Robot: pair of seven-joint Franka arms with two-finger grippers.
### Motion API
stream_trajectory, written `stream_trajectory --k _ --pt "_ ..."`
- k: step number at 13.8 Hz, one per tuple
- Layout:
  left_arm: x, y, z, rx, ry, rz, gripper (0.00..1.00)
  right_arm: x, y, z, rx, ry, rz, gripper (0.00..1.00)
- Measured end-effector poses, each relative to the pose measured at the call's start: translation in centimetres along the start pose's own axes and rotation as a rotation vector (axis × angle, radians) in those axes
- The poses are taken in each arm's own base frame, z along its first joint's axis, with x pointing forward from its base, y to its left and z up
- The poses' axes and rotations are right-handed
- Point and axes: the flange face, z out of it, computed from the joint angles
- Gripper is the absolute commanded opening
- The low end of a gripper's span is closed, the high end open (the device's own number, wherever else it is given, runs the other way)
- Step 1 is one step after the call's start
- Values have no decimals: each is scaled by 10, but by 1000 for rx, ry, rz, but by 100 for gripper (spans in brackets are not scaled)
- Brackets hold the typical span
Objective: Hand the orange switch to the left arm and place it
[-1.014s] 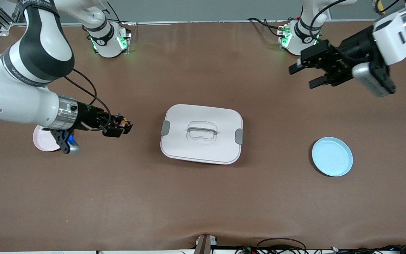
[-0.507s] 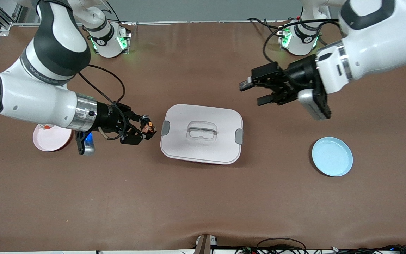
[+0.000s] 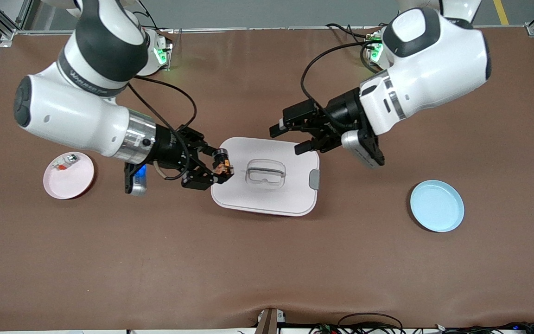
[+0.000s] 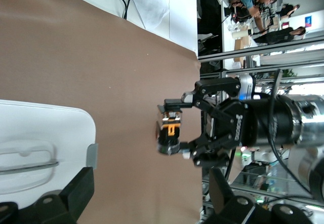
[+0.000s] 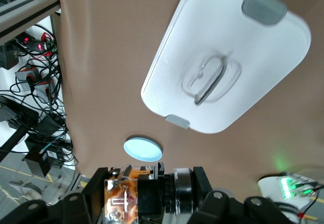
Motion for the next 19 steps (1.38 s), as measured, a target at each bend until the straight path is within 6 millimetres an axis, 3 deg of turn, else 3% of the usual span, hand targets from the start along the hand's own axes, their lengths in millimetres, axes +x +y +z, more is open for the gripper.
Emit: stream_trajectory --k 3,10,19 --pt "2 -14 19 3 -11 -27 100 -19 -4 16 10 -7 60 0" --pt "1 -14 45 -6 112 -20 100 -38 -16 56 35 -13 161 0" --pt "19 -40 43 25 140 98 100 -70 -9 69 23 11 200 0"
